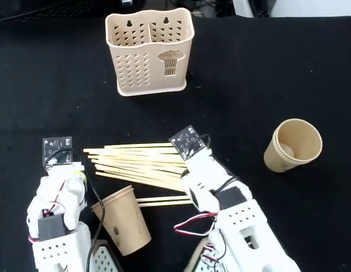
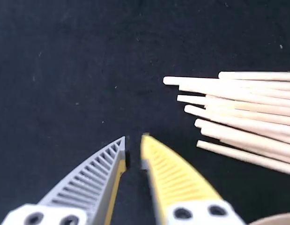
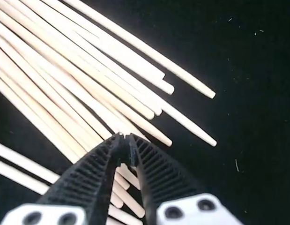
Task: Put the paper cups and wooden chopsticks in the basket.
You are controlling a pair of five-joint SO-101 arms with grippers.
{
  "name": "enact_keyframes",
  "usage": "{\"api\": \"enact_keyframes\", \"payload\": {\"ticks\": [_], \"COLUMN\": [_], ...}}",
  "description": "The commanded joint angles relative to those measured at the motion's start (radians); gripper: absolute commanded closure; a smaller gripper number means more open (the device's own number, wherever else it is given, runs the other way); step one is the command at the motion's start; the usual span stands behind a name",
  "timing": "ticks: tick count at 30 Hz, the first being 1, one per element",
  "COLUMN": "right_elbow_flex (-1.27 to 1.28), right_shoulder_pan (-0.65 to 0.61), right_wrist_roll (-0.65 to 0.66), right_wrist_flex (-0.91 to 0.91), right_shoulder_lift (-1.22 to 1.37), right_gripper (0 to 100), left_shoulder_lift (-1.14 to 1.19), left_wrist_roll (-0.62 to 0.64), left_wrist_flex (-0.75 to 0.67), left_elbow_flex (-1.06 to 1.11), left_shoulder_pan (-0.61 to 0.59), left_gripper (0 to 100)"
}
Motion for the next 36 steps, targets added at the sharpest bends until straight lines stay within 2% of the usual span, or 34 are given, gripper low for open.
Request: {"api": "enact_keyframes", "payload": {"ticks": [1,4,7,13,15,21,28,31,36], "right_elbow_flex": [-0.004,-0.002,-0.002,-0.002,-0.002,-0.001,-0.001,-0.001,-0.001], "right_shoulder_pan": [0.017,0.017,0.017,0.015,0.015,0.015,0.015,0.015,0.015], "right_wrist_roll": [-0.006,-0.006,-0.006,-0.008,-0.008,-0.008,-0.008,-0.008,-0.008], "right_wrist_flex": [-0.028,-0.028,-0.028,-0.028,-0.028,-0.028,-0.029,-0.029,-0.029], "right_shoulder_lift": [-0.016,-0.016,-0.016,-0.016,-0.015,-0.015,-0.015,-0.015,-0.015], "right_gripper": [98.4,98.4,98.4,98.4,98.4,98.4,98.4,98.4,98.4], "left_shoulder_lift": [0.008,0.014,0.063,0.368,0.511,0.853,0.934,0.944,0.944], "left_wrist_roll": [-0.028,-0.031,-0.11,-0.155,-0.155,-0.157,-0.158,-0.201,-0.299], "left_wrist_flex": [0.063,0.078,0.08,0.089,0.138,0.382,0.542,0.612,0.609], "left_elbow_flex": [-0.142,-0.197,-0.22,-0.41,-0.506,-0.82,-1.101,-1.129,-0.961], "left_shoulder_pan": [-0.002,0.001,0.001,0.018,0.073,0.341,0.473,0.533,0.567], "left_gripper": [82,81,80,80,80,80,80,80,80]}}
